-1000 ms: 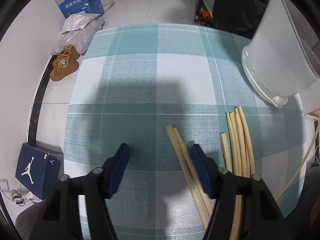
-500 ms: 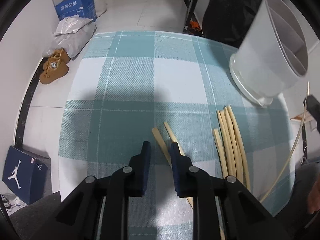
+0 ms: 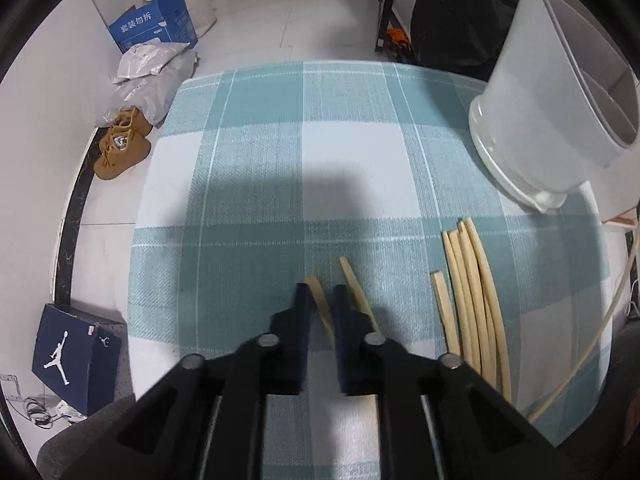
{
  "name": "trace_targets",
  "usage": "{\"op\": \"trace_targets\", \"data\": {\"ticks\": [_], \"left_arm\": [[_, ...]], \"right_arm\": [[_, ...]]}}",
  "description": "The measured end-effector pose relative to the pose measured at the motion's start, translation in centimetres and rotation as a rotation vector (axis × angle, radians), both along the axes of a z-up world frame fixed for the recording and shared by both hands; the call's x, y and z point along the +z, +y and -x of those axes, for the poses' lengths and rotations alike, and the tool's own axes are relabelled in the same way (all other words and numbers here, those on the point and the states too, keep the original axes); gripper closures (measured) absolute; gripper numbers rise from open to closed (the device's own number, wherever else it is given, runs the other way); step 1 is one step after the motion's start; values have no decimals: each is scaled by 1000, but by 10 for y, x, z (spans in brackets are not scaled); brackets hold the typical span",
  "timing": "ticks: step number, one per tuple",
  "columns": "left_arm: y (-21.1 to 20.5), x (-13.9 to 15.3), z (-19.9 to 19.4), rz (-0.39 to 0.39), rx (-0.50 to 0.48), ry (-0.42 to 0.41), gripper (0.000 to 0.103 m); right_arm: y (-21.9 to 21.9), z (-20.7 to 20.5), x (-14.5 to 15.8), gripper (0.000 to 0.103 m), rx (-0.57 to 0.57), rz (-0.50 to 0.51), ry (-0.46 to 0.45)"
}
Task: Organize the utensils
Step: 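Grasp a chopstick with the left tool while the right tool holds its chopstick, then lift both held chopsticks up over the white utensil holder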
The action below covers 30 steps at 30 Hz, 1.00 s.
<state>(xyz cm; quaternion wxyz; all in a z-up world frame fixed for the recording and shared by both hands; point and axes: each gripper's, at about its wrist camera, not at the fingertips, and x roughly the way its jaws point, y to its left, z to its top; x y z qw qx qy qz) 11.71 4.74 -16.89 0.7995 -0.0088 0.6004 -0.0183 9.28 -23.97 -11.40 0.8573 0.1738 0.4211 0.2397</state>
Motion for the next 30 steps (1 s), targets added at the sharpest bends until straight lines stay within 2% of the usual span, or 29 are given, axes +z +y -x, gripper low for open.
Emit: {"op": "trace_targets", "data": {"ticks": [2,4,8,11,15,20,30], "left_arm": [[3,2,0,26,20,-13,101],[5,11,3,62,41,-62,101],[10,43,17,120,48,-213,101],[14,63,30,177,39,-295,101],[19,89,47,248,39,-424,101],[12,114,60,273,-4,-564,101],[-7,137,60,289,-111,-625,101]], "right_arm": [[0,4,2,98,1,8,-19],[1,8,4,98,-1,15,-36],[6,23,13,98,5,32,-98],[16,34,20,98,12,74,-153],[26,45,27,98,13,87,-185],[31,61,42,98,7,117,-262],[33,75,57,98,-19,118,-346]]}}
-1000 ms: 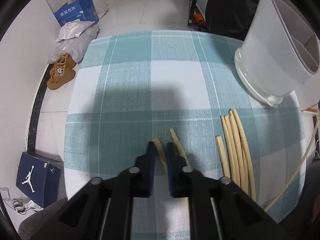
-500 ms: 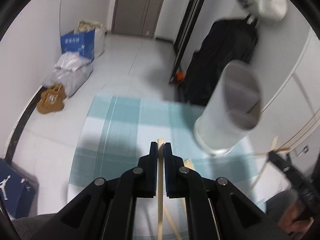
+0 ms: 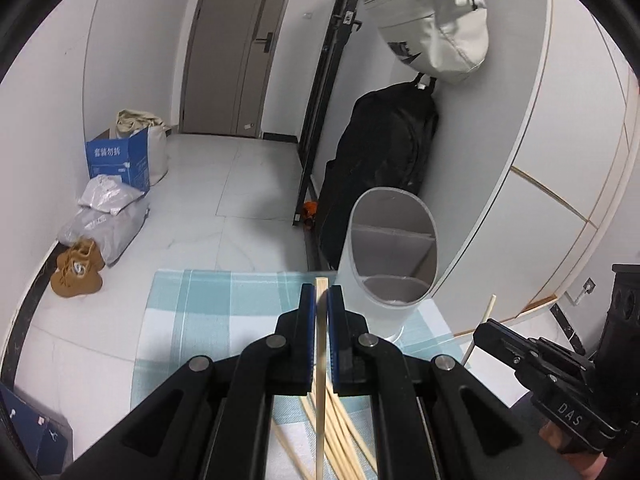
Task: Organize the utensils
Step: 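Lift both held chopsticks up over the white utensil holder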
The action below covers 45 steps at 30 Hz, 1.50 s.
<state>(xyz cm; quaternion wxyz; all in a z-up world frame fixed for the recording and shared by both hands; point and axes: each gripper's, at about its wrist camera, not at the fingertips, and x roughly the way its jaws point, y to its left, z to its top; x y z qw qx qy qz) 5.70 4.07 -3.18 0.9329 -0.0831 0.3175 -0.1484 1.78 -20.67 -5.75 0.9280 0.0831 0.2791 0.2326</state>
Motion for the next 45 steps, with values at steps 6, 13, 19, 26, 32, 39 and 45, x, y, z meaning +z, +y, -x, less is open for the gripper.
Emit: {"op": "trace_targets", "data": {"ticks": [6,13,19,26,32,39,45], "left_arm": [[-6,26,-8,34,-5,-56,101],[-12,54,-38,71,-1,-128,101],[-25,81,-68,107,-2,-183,101],[-40,94,-109,131,-12,-231,101],[-44,87,-134,120,-14,-257,101],[-45,74,-142,106,-48,-271,101],[-45,59,-148,109,-84,-247,101]], "right_arm": [[-2,-6,28,98,2,-28,-55],[-8,-31,71,98,-5,-39,-87],[-24,-71,105,98,-45,-56,-76],[-37,-117,133,98,-91,-52,-115],[-41,-148,143,98,-137,-58,-175],[-32,-171,131,98,-150,-13,-203],[-22,-183,107,98,-134,36,-192]]}}
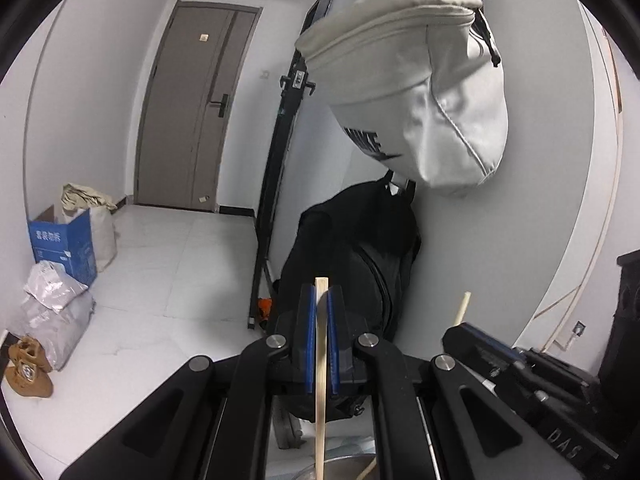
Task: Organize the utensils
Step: 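Lift both held chopsticks up over the white utensil holder, then open both tools to drop the chopsticks into the holder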
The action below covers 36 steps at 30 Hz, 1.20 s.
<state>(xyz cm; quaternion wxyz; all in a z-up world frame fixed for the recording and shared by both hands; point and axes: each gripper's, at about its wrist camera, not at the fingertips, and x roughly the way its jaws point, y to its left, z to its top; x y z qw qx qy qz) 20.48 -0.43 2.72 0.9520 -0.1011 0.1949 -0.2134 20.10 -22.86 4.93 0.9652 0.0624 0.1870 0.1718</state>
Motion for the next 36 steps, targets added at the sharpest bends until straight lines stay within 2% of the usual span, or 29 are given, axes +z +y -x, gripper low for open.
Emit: {"op": "trace_targets", "data": {"ticks": [7,10,13,15,18,20,22,23,26,27,29,36], "left_arm": [[-4,-7,-4,-7,-50,25,101],[-3,-7,-9,-4,-94,91,99],[2,-10,-13,13,-126,159,87],[8,-9,-9,10,-110,166,70],[18,-4,-2,15,-88,176,69],[23,1,5,9,-61,191,69],[25,6,9,7,-46,195,69],[24,9,11,-5,-28,195,65],[24,19,20,-11,14,188,41],[24,23,26,-18,36,181,36],[21,32,37,-28,58,170,36],[21,49,71,-26,139,158,29]], "right_arm": [[0,-5,-21,98,24,-3,60],[-2,-4,-28,95,50,-26,99],[-6,2,-30,94,85,-57,121],[-7,10,-29,93,85,-54,120],[-13,25,-27,82,61,-62,110],[-19,33,-26,70,44,-79,108],[-23,38,-25,69,34,-87,109],[-24,45,-23,67,29,-88,111],[-26,57,-16,57,21,-95,105],[-27,62,-13,55,21,-100,101],[-27,73,-5,46,20,-110,87],[-23,111,22,34,25,-128,36]]}}
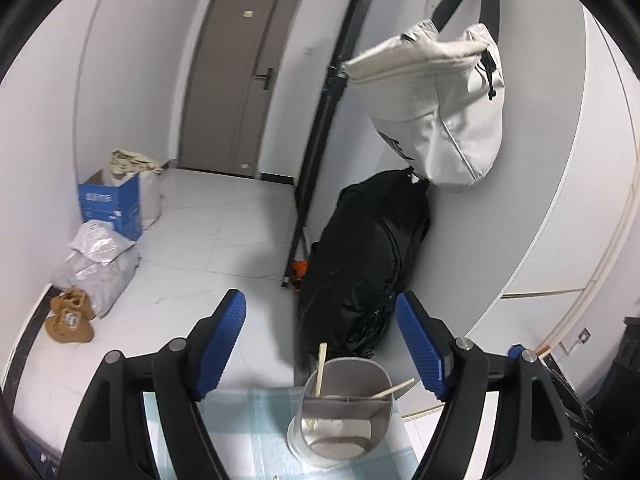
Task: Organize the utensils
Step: 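Open both tools to drop the chopsticks into the holder, then move both open tools back toward the chopstick pile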
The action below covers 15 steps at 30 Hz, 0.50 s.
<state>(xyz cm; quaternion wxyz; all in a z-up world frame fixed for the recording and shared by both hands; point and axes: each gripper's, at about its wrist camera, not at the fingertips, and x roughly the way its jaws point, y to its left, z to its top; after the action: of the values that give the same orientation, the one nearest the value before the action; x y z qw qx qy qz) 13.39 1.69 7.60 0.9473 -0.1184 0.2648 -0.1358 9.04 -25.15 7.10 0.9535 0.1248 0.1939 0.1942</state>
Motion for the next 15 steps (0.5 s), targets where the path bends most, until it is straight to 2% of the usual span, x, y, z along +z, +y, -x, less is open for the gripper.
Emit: {"op": "trace_targets", "data": {"ticks": [2,7,10,13,15], "left_arm": [[1,3,11,-3,5,-5,29],[7,6,32,-6,25,-4,29],[8,5,41,-45,61,33,28],[12,0,48,-41,40,59,28],[14,-5,53,-56,61,67,28]], "right_arm": [[2,13,5,28,1,2,-16],[4,36,8,22,4,1,-23],[6,47,8,21,12,-3,-22],[10,59,8,18,19,9,-31],[14,65,7,16,26,12,-36]]}}
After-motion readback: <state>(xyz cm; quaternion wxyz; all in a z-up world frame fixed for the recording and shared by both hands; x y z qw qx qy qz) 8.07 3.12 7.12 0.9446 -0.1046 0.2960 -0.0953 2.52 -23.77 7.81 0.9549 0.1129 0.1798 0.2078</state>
